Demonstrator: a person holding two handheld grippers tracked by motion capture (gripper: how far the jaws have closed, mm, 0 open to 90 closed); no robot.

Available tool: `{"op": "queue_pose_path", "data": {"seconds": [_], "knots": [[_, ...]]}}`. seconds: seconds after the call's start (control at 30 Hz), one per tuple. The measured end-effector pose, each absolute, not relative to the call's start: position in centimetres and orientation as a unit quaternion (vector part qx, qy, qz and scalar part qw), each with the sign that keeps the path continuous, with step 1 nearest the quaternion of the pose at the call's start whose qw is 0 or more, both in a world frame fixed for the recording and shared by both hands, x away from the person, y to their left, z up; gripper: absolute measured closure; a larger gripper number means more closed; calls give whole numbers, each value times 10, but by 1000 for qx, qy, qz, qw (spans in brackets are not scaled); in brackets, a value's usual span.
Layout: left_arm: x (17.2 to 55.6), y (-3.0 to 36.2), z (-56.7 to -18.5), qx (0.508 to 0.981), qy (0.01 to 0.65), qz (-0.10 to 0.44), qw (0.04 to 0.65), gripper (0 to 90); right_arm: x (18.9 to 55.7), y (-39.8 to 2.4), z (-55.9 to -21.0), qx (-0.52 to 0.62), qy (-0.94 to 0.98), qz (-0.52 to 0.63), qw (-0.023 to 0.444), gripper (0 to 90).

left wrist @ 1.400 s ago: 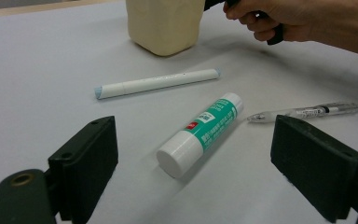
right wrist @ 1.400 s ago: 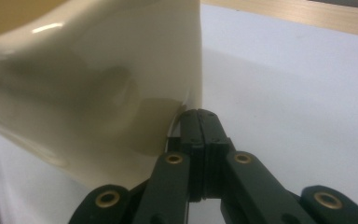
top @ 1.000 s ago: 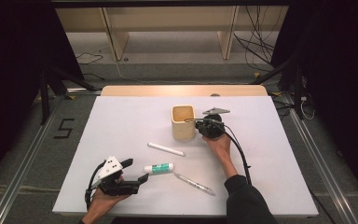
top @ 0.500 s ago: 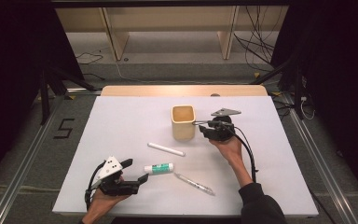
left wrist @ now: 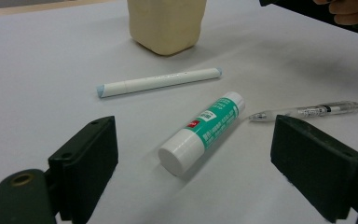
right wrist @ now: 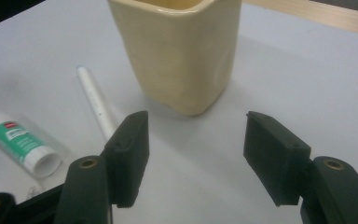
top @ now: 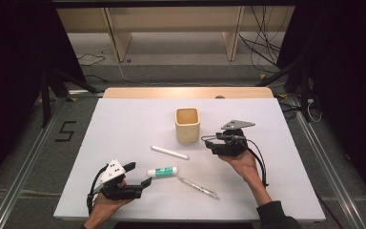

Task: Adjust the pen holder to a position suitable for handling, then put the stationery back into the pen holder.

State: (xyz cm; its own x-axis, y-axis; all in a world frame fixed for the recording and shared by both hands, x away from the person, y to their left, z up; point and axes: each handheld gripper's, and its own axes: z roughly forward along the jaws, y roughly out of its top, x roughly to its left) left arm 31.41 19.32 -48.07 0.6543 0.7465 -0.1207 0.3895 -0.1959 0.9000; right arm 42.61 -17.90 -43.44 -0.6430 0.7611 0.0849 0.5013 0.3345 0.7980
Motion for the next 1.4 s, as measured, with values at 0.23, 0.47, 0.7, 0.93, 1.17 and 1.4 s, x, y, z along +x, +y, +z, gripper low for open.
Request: {"op": "queue_pose_path", "data": {"seconds": [0.23,0.47,0.7,0.93,1.17,1.4], "knots": [[314,193,-480,755,377,174,508,146,411,-173,-428,376,815,419,135,367],[315,192,-480,755,377,173,508,146,400,-168,-428,366,825,413,120,335],[314,194,-480,752,379,175,510,146,391,-156,-432,347,842,402,100,299],[312,196,-480,751,381,178,509,146,383,-141,-434,326,858,389,86,291],[312,196,-480,750,381,178,510,146,374,-133,-435,311,868,378,77,292],[313,195,-480,752,380,177,508,146,367,-128,-439,297,880,365,65,304]]}}
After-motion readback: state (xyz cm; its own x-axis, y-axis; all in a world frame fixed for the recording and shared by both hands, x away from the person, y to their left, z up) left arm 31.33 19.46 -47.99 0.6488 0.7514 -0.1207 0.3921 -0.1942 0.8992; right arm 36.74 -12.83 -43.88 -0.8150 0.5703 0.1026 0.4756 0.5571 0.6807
